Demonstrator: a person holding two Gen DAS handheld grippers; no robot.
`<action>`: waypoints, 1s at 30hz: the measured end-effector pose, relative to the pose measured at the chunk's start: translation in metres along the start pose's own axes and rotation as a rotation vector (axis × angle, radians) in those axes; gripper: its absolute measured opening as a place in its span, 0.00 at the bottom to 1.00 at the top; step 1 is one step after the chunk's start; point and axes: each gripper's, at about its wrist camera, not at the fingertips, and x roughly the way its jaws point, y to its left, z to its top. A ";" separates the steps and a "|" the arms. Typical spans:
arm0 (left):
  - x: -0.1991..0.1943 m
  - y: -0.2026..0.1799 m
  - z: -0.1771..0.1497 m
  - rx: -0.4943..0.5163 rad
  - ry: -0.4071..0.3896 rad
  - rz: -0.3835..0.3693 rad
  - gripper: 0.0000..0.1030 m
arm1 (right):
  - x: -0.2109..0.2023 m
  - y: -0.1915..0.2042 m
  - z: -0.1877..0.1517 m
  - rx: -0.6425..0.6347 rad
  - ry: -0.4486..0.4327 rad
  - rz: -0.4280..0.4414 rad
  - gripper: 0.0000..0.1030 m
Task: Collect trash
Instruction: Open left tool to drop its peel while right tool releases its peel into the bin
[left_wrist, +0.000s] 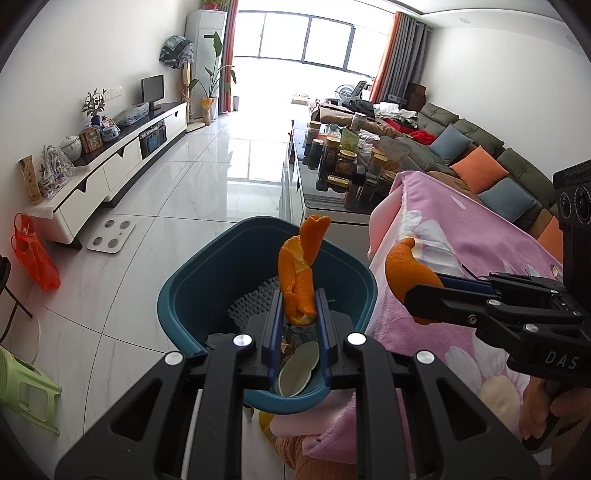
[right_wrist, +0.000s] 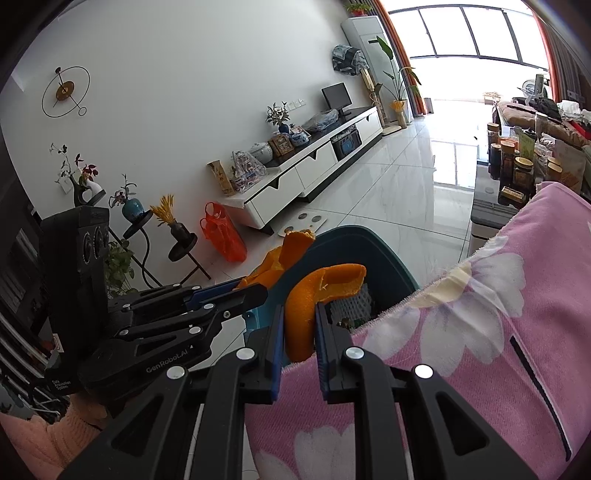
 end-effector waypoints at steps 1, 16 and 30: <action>0.002 0.000 0.000 -0.001 0.003 0.001 0.17 | 0.002 0.000 0.000 -0.002 0.004 -0.001 0.14; 0.035 0.011 -0.003 -0.036 0.069 0.023 0.17 | 0.039 0.002 0.014 -0.006 0.079 -0.031 0.14; 0.074 0.027 -0.007 -0.096 0.144 0.015 0.17 | 0.068 -0.015 0.023 0.057 0.151 -0.061 0.19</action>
